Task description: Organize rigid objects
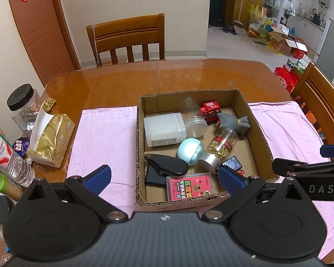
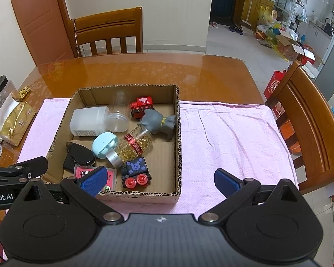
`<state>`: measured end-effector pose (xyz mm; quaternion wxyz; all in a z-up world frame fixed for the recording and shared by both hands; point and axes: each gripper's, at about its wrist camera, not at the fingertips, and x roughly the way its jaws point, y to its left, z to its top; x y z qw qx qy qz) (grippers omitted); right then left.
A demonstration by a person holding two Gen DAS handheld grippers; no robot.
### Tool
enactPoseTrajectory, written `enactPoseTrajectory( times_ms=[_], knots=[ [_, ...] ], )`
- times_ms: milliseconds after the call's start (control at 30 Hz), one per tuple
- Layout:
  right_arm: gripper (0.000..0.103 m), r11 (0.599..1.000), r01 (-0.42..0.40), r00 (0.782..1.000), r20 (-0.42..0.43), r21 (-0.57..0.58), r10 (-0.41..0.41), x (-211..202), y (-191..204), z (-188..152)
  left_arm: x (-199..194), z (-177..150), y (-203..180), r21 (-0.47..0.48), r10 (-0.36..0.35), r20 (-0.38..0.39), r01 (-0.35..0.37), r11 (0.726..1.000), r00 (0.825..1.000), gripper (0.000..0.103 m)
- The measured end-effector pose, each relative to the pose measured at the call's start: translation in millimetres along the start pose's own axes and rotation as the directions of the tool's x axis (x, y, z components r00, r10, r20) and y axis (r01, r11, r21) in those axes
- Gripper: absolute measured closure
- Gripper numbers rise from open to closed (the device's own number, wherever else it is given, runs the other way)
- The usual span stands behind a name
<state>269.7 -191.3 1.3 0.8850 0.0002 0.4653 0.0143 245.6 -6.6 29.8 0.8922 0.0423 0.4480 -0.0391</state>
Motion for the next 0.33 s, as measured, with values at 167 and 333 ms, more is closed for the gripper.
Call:
enactPoseTrajectory(
  times_ms=[167, 333],
  knots=[
    [0.0, 1.0, -0.002, 1.0, -0.004, 0.0, 0.002, 0.3, 0.2, -0.9, -1.7, 1.0, 0.6, -0.009, 0.005, 0.0, -0.005, 1.0, 1.0, 0.001],
    [0.0, 1.0, -0.005, 1.0, -0.005, -0.005, 0.005, -0.1, 1.8, -1.9, -2.1, 1.5, 0.5, -0.009, 0.005, 0.0, -0.005, 1.0, 1.0, 0.001]
  ],
)
